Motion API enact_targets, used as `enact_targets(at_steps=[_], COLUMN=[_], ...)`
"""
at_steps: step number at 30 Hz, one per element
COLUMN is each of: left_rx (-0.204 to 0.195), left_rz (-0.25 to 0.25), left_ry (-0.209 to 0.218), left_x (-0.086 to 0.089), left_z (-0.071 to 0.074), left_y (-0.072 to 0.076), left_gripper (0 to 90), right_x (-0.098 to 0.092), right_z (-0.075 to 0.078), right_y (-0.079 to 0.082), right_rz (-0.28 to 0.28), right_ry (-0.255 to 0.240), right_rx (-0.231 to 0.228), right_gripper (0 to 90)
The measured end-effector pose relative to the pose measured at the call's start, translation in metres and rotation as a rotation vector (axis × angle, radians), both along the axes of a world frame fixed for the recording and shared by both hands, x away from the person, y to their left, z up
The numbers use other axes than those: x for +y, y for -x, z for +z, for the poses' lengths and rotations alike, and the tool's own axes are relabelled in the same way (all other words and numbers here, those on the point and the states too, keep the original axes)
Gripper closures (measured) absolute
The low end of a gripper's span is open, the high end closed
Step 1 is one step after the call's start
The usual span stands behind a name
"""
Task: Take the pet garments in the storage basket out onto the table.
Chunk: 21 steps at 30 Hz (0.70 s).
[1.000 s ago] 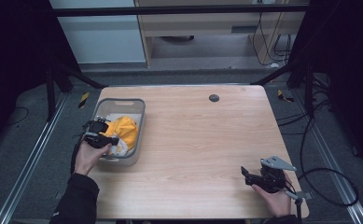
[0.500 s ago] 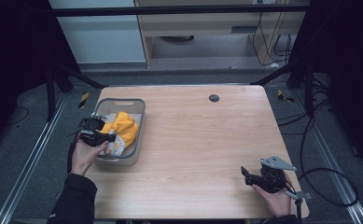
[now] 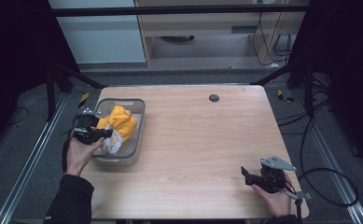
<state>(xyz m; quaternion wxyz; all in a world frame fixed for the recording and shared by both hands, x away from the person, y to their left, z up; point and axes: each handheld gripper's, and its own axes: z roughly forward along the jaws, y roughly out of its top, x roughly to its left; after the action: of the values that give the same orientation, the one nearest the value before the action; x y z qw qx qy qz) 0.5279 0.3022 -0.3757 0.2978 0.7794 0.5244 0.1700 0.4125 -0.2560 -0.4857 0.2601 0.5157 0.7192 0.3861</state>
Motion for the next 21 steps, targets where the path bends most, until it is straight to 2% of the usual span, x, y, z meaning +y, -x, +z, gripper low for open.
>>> enact_targets(at_steps=[10, 21], left_rx=[-0.034, -0.076], left_rz=[-0.009, -0.05], left_ry=[-0.001, -0.006], left_x=[0.001, -0.003], left_z=[0.015, 0.033], left_y=[0.008, 0.019], left_gripper=[81.9, 81.9], right_x=[0.0, 0.0], right_z=[0.0, 0.001], right_y=[0.0, 0.001], right_rz=[-0.002, -0.002], right_ry=[-0.002, -0.002], right_rx=[-0.003, -0.004], right_gripper=[16.2, 16.2])
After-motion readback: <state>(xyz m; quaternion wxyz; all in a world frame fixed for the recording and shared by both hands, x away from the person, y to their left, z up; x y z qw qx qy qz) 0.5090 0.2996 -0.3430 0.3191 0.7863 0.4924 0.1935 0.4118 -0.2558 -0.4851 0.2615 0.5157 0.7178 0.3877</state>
